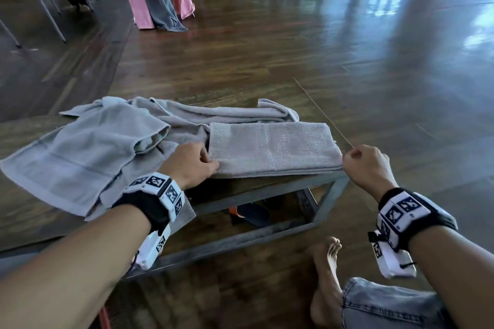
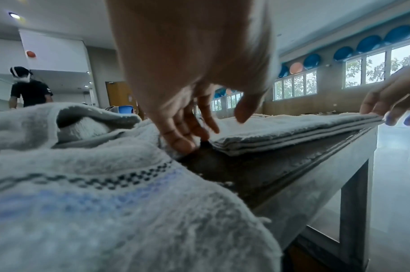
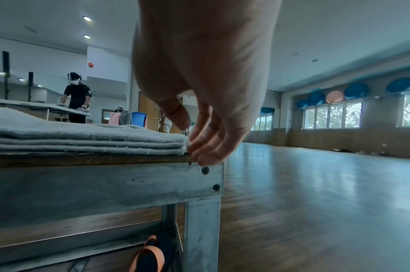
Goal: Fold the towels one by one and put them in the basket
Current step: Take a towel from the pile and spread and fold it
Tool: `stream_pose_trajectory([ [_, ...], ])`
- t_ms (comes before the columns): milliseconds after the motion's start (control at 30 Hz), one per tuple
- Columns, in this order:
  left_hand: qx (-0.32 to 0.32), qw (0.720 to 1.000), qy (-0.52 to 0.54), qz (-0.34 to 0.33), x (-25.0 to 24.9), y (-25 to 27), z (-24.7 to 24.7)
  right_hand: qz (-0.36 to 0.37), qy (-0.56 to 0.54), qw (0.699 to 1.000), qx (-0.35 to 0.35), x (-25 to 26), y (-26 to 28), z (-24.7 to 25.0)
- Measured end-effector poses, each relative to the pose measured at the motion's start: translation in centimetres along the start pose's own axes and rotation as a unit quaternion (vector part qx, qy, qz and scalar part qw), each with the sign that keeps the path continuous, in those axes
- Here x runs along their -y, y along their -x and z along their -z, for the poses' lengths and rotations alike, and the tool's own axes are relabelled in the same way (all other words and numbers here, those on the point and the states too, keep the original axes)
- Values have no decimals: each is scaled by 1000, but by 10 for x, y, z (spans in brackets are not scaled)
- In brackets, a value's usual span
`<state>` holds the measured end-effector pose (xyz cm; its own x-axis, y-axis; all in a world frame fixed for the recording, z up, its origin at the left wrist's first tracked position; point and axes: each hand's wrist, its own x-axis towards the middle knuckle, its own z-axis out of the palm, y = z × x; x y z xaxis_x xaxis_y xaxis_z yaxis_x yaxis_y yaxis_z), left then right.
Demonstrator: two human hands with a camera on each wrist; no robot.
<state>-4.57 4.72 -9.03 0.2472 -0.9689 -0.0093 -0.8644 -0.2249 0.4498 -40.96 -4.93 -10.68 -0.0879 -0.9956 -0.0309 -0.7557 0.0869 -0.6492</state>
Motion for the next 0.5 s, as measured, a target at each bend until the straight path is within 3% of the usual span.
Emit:
stream_pose_trajectory([
  [100,13,997,-51,54,-2,2,-9,-5,-13,1000,-1,-3,2,-2],
  [200,23,997,-29,65,-3,2,-14,-13,-9,1000,-15,-2,5,-1],
  [367,-14,997,-24,71,-8,0,-1,-26,8,998,-53,5,10,9],
  [500,-11,994,-35,107,-13,2,-2,-39,63,997,19,6,16,16],
])
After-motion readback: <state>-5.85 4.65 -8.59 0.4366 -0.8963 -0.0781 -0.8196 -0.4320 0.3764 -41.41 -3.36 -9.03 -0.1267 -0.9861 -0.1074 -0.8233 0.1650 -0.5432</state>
